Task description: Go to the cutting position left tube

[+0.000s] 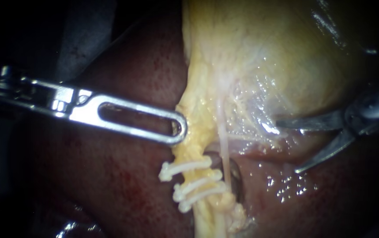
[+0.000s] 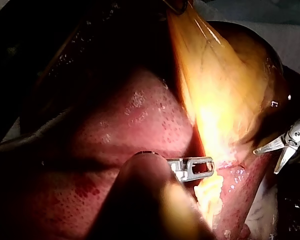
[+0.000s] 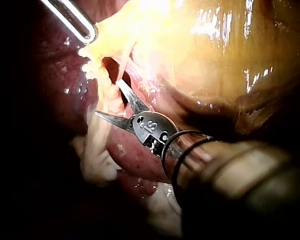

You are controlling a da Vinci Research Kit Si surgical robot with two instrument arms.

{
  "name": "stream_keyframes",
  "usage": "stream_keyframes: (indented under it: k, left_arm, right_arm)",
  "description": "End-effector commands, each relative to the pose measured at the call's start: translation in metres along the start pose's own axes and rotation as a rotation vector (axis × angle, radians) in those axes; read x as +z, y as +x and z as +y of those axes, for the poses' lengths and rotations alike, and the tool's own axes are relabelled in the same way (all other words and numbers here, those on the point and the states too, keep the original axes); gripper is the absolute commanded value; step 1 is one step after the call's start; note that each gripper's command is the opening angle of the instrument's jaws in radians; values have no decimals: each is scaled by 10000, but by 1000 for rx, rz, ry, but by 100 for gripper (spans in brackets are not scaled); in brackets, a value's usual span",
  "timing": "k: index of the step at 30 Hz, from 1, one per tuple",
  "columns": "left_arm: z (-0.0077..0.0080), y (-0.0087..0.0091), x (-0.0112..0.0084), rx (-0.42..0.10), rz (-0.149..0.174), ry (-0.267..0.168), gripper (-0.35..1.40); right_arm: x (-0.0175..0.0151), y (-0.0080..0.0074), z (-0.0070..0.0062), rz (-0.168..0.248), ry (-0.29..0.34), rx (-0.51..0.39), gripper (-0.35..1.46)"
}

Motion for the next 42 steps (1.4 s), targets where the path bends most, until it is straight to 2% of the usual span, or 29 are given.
stream_keyframes:
  k: [1,15,18,29,42]
  left_arm:
    - [0,0,0,1,1,0,-35]
    - [-6,4,0,-1,-1,0,-35]
    - [-7,4,0,-1,-1,0,-35]
    - [-10,5,0,-3,-1,0,-35]
    - [-12,5,0,-4,-3,3,-35]
  right_arm:
    - [2,-1,0,-5,7,6,128]
    - [36,2,2,-100,38,76,125]
    - [41,2,3,-109,48,108,121]
    - [68,5,8,-185,73,153,108]
    - [111,5,11,-224,108,167,103]
